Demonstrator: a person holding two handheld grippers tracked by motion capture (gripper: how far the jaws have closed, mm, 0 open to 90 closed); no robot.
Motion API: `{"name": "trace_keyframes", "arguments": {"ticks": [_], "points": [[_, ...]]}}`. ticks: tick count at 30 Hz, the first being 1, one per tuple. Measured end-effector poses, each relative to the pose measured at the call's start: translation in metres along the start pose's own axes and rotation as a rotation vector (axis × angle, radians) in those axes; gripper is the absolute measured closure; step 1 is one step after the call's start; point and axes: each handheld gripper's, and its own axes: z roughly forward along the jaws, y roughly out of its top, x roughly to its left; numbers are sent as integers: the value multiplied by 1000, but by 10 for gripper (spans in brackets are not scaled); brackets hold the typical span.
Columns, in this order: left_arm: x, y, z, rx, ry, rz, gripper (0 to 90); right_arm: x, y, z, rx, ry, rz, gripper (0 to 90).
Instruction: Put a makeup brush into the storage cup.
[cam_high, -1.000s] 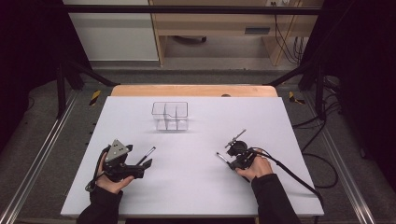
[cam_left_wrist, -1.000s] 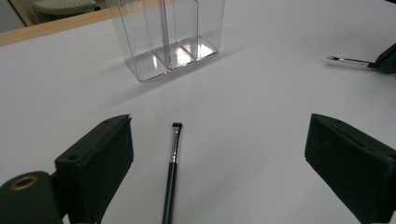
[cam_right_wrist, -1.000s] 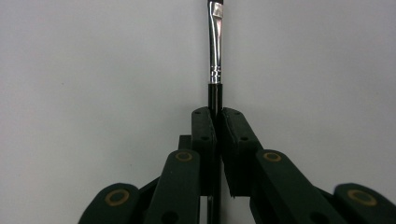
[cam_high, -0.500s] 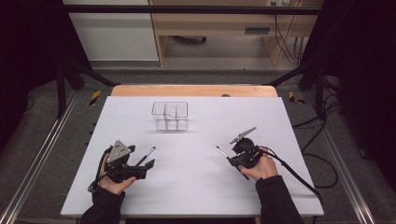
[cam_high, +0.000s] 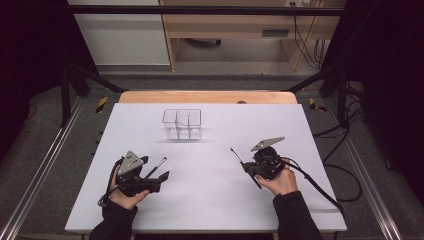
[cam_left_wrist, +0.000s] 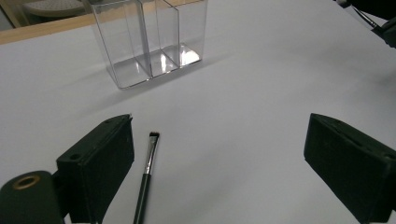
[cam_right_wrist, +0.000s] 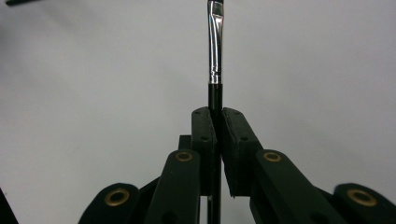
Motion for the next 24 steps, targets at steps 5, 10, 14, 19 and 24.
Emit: {"name": "trace_keyframes", "arguments": {"ticks": [5, 10, 14, 19, 24], "points": [[-3, 1, 2, -11, -2, -8, 75, 4, -1, -5, -101, 24, 16, 845], [-5, 2, 4, -17, -2, -10, 73, 7, -2, -7, -158, 28, 26, 845], [-6, 2, 5, -27, -9, -25, 74, 9, -3, -8, -179, 27, 25, 845], [-9, 4, 7, -29, -11, -25, 74, 11, -3, -6, -219, 47, 37, 844], [-12, 9, 9, -41, -22, -33, 75, 14, -4, -3, -263, 52, 41, 844]]}}
